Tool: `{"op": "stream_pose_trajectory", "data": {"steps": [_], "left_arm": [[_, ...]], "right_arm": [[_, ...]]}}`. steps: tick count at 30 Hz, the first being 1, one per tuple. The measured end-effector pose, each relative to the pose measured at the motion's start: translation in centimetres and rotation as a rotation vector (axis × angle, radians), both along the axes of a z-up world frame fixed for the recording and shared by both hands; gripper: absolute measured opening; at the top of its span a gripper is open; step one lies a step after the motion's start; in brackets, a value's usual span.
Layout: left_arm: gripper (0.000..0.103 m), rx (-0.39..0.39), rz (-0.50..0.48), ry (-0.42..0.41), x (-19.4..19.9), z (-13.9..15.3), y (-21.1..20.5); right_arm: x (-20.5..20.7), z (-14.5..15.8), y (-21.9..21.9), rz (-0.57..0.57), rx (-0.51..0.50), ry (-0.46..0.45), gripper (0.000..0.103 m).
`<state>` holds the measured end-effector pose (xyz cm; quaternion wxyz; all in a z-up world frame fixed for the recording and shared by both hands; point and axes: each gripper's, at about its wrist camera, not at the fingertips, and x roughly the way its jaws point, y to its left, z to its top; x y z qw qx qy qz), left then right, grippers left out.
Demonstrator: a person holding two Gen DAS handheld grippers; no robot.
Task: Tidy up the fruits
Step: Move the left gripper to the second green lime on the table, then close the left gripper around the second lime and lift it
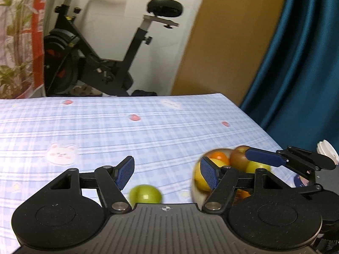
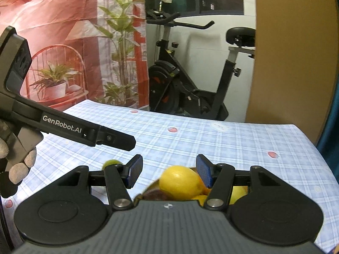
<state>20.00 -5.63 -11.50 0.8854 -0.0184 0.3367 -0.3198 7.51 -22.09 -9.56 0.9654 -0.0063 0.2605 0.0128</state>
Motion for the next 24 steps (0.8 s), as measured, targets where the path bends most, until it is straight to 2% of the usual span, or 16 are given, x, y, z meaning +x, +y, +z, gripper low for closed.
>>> {"op": "stream_pose_trajectory", "data": {"steps": [9, 13, 17, 24], "left_arm": [[0.071, -0.046, 0.094, 0.056, 1.7, -0.4, 3.8], [0.071, -0.046, 0.070, 0.081, 1.8, -1.1, 3.6], [0.071, -0.056, 0.050, 0.128, 1.9, -2.6, 4.3], [0.071, -0.079, 0.007, 0.191, 2.1, -4.6, 4.4]], "right_arm": [[3.2, -0.8, 2.5, 0.076, -0.008, 0.040, 0.059], [4.8, -1.8, 4.4, 0.137, -0.014, 0.102, 0.059], [6.2, -3.4, 6.8, 0.198, -0.061, 0.176, 0.059], [8.1, -5.2, 7.5, 0.174, -0.063, 0.254, 0.059]]}}
